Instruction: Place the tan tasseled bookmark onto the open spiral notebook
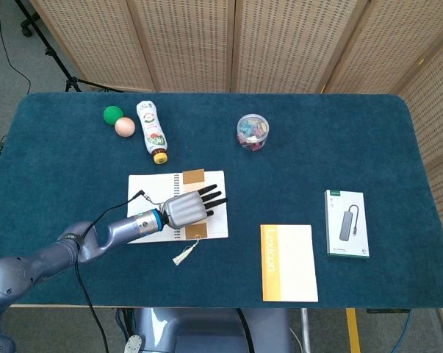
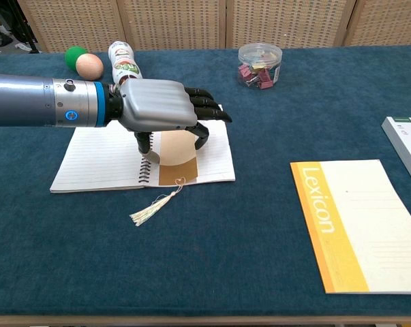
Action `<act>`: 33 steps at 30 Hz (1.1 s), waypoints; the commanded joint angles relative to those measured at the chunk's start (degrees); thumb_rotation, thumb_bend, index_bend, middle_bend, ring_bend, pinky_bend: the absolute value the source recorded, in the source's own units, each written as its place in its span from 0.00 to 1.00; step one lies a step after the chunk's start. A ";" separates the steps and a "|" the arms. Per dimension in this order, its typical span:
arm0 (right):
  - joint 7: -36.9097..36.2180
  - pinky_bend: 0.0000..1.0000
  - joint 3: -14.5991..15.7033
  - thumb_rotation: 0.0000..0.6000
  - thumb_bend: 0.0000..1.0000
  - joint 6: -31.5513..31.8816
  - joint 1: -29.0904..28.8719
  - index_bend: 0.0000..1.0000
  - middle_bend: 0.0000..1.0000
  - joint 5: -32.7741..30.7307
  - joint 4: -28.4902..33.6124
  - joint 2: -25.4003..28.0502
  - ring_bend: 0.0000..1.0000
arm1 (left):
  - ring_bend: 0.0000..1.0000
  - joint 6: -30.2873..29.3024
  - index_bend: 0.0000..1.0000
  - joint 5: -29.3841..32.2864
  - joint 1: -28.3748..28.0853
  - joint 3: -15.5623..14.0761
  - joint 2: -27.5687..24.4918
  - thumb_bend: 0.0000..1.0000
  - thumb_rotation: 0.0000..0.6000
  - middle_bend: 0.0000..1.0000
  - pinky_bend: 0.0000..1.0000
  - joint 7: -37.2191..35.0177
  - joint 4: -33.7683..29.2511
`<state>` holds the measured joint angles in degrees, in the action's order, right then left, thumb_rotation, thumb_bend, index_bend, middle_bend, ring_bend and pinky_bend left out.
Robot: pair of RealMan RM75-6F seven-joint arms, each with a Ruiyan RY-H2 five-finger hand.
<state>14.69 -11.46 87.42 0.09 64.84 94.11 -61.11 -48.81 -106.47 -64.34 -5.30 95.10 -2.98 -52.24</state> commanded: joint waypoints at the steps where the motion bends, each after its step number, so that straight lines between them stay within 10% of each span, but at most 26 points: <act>1: -0.13 0.00 -0.06 1.00 0.00 0.07 0.03 0.00 0.00 -0.04 0.07 0.06 0.00 | 0.00 0.26 0.55 0.19 -0.27 -0.21 0.15 0.39 1.00 0.00 0.00 0.71 -0.27; 33: -0.69 0.00 -0.13 1.00 0.00 0.25 0.16 0.00 0.00 -0.15 0.51 0.48 0.00 | 0.00 3.86 0.45 5.41 -0.74 0.43 -1.75 0.37 1.00 0.00 0.00 6.90 -5.64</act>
<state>14.00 -11.59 87.66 0.24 64.69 94.62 -60.63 -45.00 -101.14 -65.07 -4.92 93.42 3.82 -57.77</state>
